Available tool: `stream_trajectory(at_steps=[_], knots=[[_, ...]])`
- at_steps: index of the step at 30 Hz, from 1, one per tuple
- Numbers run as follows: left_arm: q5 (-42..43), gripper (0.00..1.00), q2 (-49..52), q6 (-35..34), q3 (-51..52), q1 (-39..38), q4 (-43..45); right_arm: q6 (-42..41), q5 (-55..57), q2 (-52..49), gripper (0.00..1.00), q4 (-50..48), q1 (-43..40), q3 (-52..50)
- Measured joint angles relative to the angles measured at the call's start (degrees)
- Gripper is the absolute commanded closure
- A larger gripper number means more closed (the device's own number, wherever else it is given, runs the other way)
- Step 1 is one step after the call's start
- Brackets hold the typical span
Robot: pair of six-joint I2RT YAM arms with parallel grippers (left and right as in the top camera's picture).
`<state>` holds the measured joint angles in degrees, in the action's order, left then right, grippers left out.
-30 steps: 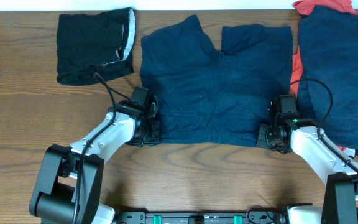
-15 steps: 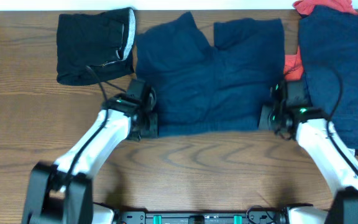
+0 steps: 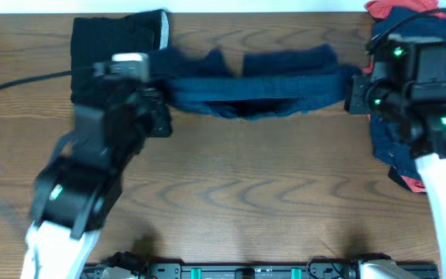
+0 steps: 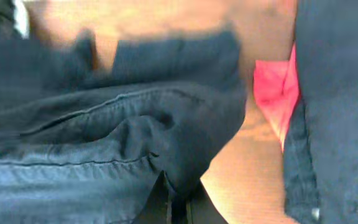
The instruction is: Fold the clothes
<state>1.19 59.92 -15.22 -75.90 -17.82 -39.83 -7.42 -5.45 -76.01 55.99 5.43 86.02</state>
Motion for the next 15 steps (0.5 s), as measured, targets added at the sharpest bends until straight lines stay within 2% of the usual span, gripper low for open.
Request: stream_trajectory(at_steps=[7, 15], knots=[[-2.43, 0.94, -9.79, 0.02, -2.69, -0.48, 1.14, 2.12, -3.72, 4.07, 0.99, 7.72, 0.07, 14.97], [-2.43, 0.94, -12.39, 0.04, -2.69, -0.74, 4.2, 3.69, -2.95, 8.48, 0.99, 13.62, 0.09, 26.6]])
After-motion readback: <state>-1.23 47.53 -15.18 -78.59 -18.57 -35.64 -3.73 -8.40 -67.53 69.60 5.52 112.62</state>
